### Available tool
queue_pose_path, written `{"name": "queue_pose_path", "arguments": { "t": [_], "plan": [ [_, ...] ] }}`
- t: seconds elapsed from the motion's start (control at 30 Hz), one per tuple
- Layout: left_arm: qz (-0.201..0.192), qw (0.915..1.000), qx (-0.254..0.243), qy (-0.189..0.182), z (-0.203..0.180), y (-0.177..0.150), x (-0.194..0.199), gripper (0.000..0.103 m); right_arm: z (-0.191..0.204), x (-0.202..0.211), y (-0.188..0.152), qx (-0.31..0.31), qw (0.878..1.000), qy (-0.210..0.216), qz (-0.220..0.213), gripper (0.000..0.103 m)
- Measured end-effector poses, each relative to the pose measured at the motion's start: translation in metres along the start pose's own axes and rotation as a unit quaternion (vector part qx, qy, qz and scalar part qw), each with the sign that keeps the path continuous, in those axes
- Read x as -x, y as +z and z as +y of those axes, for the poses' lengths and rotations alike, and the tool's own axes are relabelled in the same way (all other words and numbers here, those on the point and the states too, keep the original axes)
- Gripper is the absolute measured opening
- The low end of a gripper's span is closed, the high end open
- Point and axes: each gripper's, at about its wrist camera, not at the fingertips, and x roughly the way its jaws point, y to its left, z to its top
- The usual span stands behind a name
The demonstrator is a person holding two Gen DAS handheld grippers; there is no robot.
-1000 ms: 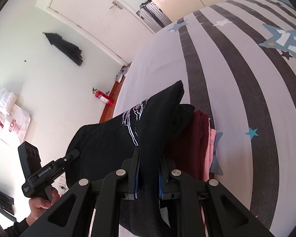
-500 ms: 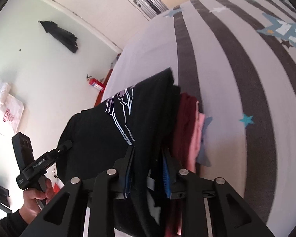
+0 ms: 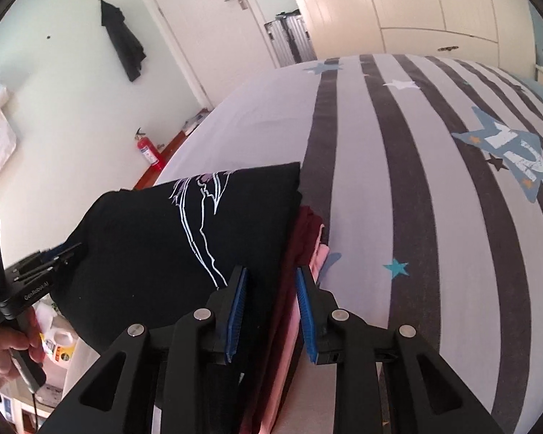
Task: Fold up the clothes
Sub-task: 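Lower the black shirt onto the red and pink stack with both tools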
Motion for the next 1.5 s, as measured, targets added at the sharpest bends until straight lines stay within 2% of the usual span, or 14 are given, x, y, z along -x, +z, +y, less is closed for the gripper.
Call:
{"name": "queue_pose_path", "arguments": {
  "t": [0.03, 0.13, 0.23, 0.3, 0.4, 0.47, 0.57, 0.73, 0.87, 1.07, 1.17, 1.27, 1.37, 1.5],
  "plan": [
    [-0.009, 0.9999, 0.008, 0.006, 0.0, 0.005, 0.004, 0.033, 0.0, 0.007, 0.002, -0.002, 1.0, -0.01, -0.012, 0.024],
    [-0.067, 0.9977, 0.0, -0.012, -0.014, 0.025, 0.019, 0.033, 0.008, 0.021, 0.018, 0.014, 0.998, -0.032, -0.055, 0.024],
    [-0.052, 0.9975, -0.03, -0.037, -0.038, 0.05, -0.005, 0.033, 0.03, 0.007, 0.038, 0.036, 0.998, -0.022, -0.048, 0.024],
    [-0.024, 0.9976, -0.041, -0.051, -0.049, 0.059, -0.028, 0.033, 0.045, -0.005, 0.045, 0.05, 0.998, -0.018, -0.044, 0.024],
    [0.028, 0.9981, -0.045, -0.03, -0.054, 0.061, -0.065, 0.033, 0.064, -0.027, 0.054, 0.064, 0.997, -0.016, -0.029, 0.024],
    [0.047, 0.9981, -0.033, -0.022, -0.047, 0.059, -0.079, 0.029, 0.07, -0.043, 0.057, 0.066, 0.998, -0.014, -0.011, 0.024],
    [0.042, 0.9988, -0.001, -0.024, -0.034, 0.054, -0.082, 0.017, 0.065, -0.05, 0.054, 0.065, 0.998, -0.021, -0.005, 0.021],
    [0.022, 0.9994, 0.009, -0.023, -0.028, 0.042, -0.074, 0.013, 0.052, -0.052, 0.05, 0.063, 0.998, -0.028, -0.009, 0.021],
    [-0.007, 0.9997, 0.022, -0.002, -0.013, 0.042, -0.063, 0.013, 0.042, -0.054, 0.046, 0.061, 0.998, -0.033, -0.012, 0.021],
    [0.028, 0.9989, 0.037, -0.004, -0.004, 0.037, -0.08, 0.012, 0.034, -0.057, 0.049, 0.056, 0.998, -0.034, -0.009, 0.021],
    [0.029, 0.996, 0.084, -0.009, 0.012, 0.04, -0.085, 0.017, 0.031, -0.058, 0.05, 0.054, 0.998, -0.034, -0.007, 0.021],
    [0.021, 0.9955, 0.092, -0.008, 0.017, 0.037, -0.082, 0.018, 0.027, -0.06, 0.051, 0.052, 0.998, -0.034, -0.005, 0.021],
    [0.014, 0.9931, 0.116, 0.014, 0.028, 0.036, -0.078, 0.019, 0.023, -0.061, 0.052, 0.049, 0.998, -0.036, -0.004, 0.021],
    [0.02, 0.9931, 0.111, 0.033, 0.043, 0.039, -0.076, 0.016, 0.005, -0.056, 0.057, 0.049, 0.997, -0.052, -0.007, 0.021]
  ]
}}
